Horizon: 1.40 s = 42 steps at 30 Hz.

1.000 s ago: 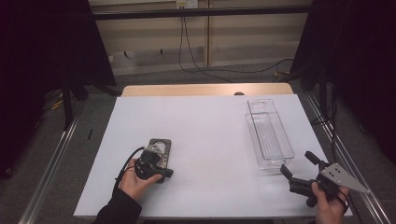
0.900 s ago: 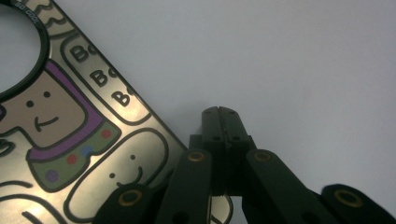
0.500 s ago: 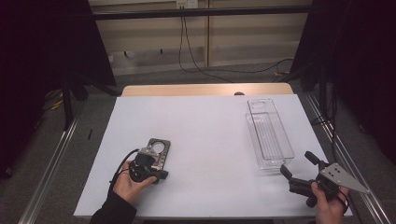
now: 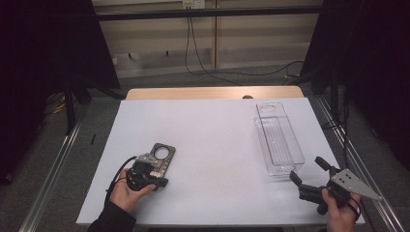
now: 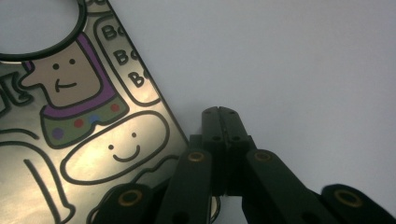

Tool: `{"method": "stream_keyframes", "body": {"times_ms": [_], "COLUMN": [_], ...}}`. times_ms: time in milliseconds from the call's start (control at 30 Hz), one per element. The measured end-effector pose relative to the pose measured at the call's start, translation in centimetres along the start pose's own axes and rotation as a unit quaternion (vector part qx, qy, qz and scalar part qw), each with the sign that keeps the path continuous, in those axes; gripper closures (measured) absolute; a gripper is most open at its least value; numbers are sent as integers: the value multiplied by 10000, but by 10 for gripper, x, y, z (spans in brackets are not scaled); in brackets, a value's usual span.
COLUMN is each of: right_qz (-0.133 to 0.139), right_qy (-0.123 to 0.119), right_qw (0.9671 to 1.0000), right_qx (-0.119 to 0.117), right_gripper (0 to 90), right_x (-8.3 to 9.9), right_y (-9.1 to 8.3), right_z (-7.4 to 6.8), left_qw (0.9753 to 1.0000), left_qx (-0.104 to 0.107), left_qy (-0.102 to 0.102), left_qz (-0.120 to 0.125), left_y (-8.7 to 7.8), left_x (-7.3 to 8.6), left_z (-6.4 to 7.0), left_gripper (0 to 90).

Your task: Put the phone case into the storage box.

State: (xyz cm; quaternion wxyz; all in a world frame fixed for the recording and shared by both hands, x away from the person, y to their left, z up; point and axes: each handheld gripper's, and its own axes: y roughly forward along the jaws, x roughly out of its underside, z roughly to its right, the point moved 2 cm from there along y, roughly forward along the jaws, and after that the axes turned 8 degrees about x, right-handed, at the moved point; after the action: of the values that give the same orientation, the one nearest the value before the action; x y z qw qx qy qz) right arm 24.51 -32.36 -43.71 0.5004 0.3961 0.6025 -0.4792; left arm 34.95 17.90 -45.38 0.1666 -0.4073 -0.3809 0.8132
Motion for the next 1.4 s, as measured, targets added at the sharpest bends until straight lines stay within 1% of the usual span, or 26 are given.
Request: {"method": "stream_keyframes", "body": {"times_ms": [67, 100, 200, 267, 367, 533, 633, 700, 767, 800, 833, 1000, 1033, 1100, 1167, 1200, 1267, 1333, 1367, 1400], "right_qz": [3, 8, -9, -12, -25, -9, -13, -6, -3, -21, -21, -6, -14, -22, -30, -29, -30, -26, -31, -29], "right_qy": [1, 1, -8, -31, -15, -22, -6, -39, -9, -10, -4, -6, -22, -31, -26, -25, -23, -26, -22, -33], "right_qw": [10000, 10000, 10000, 10000, 10000, 10000, 10000, 10000, 10000, 10000, 10000, 10000, 10000, 10000, 10000, 10000, 10000, 10000, 10000, 10000], "right_qx": [2, -1, 7, -12, -3, -1, 5, -4, -3, -5, -3, -4, -12, -12, -10, -13, -13, -15, -15, -4], "right_gripper": [0, 0, 0, 0, 0, 0, 0, 0, 0, 0, 0, 0, 0, 0, 0, 0, 0, 0, 0, 0], "right_x": [0, 0, 0, 0, 0, 0, 0, 0, 0, 0, 0, 0, 0, 0, 0, 0, 0, 0, 0, 0], "right_y": [0, 0, 0, 0, 0, 0, 0, 0, 0, 0, 0, 0, 0, 0, 0, 0, 0, 0, 0, 0], "right_z": [0, 0, 0, 0, 0, 0, 0, 0, 0, 0, 0, 0, 0, 0, 0, 0, 0, 0, 0, 0], "left_qw": [10000, 10000, 10000, 10000, 9999, 10000, 9999, 9998, 9996, 9995, 9993, 9974, 9963, 9949, 9936, 9931, 9923, 9918, 9910, 9905], "left_qx": [-10, -23, -71, -30, -73, -60, -98, -121, -202, -181, -174, -214, -177, -170, -164, -201, -370, -420, -471, -509], "left_qy": [22, 67, 19, -8, 36, 0, 64, 121, 178, 215, 246, 480, 565, 676, 698, 703, 766, 789, 848, 843], "left_qz": [-19, -55, -53, -34, -66, 2, 8, 45, 116, 128, 206, 498, 616, 731, 870, 912, 896, 913, 920, 958], "left_y": [-1, -2, -4, -5, -5, -7, -8, -8, -9, -10, -10, -14, -15, -18, -20, -21, -21, -21, -21, -22], "left_x": [0, 0, 2, 3, 3, 6, 6, 6, 6, 6, 6, 2, 1, 0, -1, -1, -2, -2, -2, -2], "left_z": [0, -1, -2, -4, -3, -4, -3, -1, 2, 3, 4, 12, 14, 16, 18, 19, 19, 20, 20, 20], "left_gripper": [900, 900, 900, 900, 900, 900, 900, 900, 900, 900, 900, 873, 867, 842, 823, 801, 744, 714, 693, 663]}}
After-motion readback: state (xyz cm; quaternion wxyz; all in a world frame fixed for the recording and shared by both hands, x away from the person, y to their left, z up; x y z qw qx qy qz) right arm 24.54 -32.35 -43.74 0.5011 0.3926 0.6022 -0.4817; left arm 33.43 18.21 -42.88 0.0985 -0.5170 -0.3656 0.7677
